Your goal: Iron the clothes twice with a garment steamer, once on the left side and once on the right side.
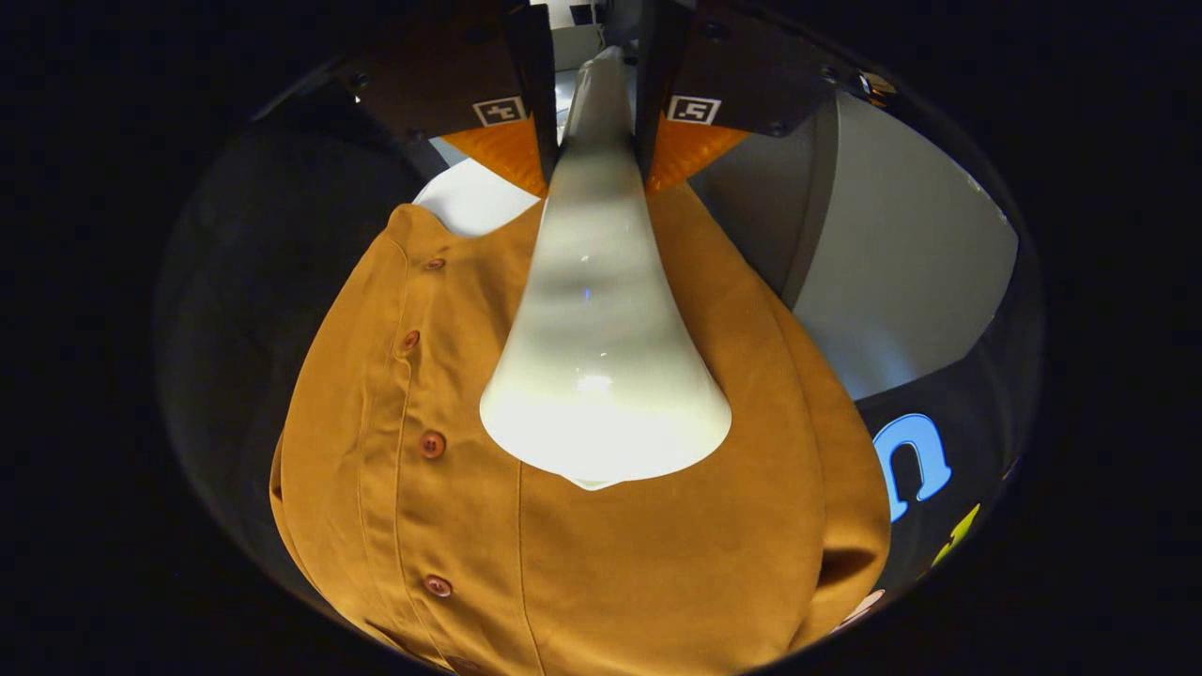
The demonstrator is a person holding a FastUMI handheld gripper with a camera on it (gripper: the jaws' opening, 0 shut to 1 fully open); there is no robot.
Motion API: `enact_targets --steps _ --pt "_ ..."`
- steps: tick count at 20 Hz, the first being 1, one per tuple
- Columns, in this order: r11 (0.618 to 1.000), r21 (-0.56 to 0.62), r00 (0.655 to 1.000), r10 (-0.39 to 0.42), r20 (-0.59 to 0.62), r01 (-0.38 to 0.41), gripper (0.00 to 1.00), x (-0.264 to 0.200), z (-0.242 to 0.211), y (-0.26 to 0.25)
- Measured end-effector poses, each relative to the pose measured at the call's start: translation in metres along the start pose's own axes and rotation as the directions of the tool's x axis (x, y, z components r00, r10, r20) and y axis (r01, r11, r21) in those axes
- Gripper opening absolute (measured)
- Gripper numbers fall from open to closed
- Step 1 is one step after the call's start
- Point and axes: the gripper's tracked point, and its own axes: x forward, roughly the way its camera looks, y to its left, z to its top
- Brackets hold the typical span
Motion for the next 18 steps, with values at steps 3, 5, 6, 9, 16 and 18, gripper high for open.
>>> enact_targets --steps 3,5,6,9,16,18 --pt "1.0 0.011 0.999 -0.014 -0.045 0.014 0.4 0.0 -0.018 -0.003" --pt "1.0 0.016 0.998 -0.021 -0.058 0.022 0.39 -0.004 -0.026 -0.008" --pt "0.999 0.019 0.998 -0.024 -0.055 0.025 0.39 -0.008 -0.027 -0.009" --pt "0.999 0.034 0.999 -0.038 -0.027 0.039 0.4 -0.028 -0.025 -0.017" --pt "0.99 0.103 0.979 -0.116 0.168 0.099 0.39 -0.098 0.037 -0.057" --pt "0.986 0.12 0.962 -0.142 0.234 0.116 0.39 -0.118 0.064 -0.074"
